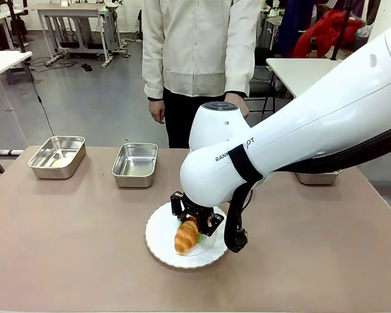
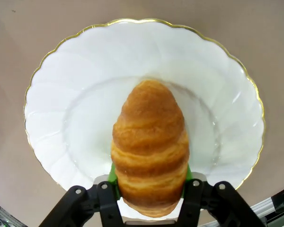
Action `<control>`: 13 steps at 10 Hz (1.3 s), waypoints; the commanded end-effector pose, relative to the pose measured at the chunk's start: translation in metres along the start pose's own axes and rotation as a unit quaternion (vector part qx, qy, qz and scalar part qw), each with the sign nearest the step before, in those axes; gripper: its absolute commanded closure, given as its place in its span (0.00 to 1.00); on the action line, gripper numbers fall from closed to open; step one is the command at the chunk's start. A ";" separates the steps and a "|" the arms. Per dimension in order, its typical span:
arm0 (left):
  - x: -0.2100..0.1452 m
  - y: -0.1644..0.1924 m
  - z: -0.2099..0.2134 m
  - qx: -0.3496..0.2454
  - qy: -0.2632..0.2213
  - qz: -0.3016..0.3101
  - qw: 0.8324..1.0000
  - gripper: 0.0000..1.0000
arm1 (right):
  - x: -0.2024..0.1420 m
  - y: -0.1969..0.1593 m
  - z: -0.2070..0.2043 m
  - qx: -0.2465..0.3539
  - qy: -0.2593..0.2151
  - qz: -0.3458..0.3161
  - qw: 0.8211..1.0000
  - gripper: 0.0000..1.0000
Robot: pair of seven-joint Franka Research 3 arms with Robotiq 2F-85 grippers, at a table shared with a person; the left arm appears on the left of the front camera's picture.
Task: Place the bread in the container.
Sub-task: Place the Butter Roll into the Airtight Container indicated by the human.
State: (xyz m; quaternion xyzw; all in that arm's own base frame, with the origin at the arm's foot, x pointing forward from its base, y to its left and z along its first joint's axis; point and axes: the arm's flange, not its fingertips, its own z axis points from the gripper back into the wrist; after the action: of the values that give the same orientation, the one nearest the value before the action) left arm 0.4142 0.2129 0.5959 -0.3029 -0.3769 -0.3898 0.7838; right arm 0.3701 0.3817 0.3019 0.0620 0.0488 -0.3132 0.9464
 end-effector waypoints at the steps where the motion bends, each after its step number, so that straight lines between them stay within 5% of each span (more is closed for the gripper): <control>1: 0.000 -0.002 0.002 -0.003 -0.003 -0.006 1.000 0.00 | 0.006 0.001 0.015 0.010 0.001 0.012 1.000 0.45; 5: 0.000 -0.002 0.002 -0.003 -0.003 -0.006 1.000 0.00 | 0.038 0.011 0.118 0.033 0.006 0.063 0.997 0.45; 8: 0.000 -0.002 0.002 -0.003 -0.003 -0.006 1.000 0.00 | 0.094 0.009 0.186 0.035 0.028 0.158 0.986 0.45; 13: 0.000 -0.002 0.002 -0.003 -0.003 -0.006 1.000 0.00 | 0.214 0.009 0.183 -0.002 0.032 0.252 0.967 0.45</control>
State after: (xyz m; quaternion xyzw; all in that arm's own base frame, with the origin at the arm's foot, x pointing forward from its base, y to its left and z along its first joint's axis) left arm 0.4141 0.2132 0.5958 -0.3029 -0.3769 -0.3895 0.7839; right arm 0.5425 0.2324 0.4586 0.0877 0.0638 -0.0835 0.9906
